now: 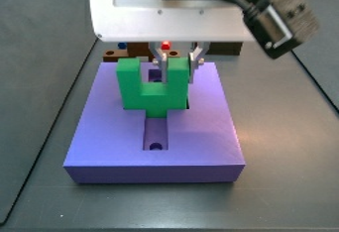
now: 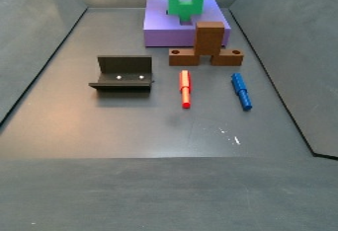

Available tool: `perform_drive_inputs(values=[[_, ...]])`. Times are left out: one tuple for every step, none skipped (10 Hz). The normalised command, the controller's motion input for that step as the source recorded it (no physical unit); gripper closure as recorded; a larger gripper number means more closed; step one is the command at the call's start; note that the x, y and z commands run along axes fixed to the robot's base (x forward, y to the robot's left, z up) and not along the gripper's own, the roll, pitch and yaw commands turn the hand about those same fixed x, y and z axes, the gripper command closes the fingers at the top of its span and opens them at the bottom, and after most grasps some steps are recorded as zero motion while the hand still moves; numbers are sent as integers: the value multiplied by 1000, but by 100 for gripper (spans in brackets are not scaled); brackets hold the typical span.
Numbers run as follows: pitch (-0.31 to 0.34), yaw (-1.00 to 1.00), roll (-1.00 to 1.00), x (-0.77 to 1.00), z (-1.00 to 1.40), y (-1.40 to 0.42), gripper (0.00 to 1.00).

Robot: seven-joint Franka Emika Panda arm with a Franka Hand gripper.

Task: Pick up the green object. Move up. Move to above the board. Insert the green object.
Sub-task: Insert the green object.

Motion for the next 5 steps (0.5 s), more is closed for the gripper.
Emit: perform_drive_inputs(values=[[0,-63,121,0,-1000,140,100],[0,-111,149,0,-1000,57,100],[0,-137,149,11,-986,0,100],[0,-3,0,0,-123,23,100],[0,0,0,0,0,0,100]])
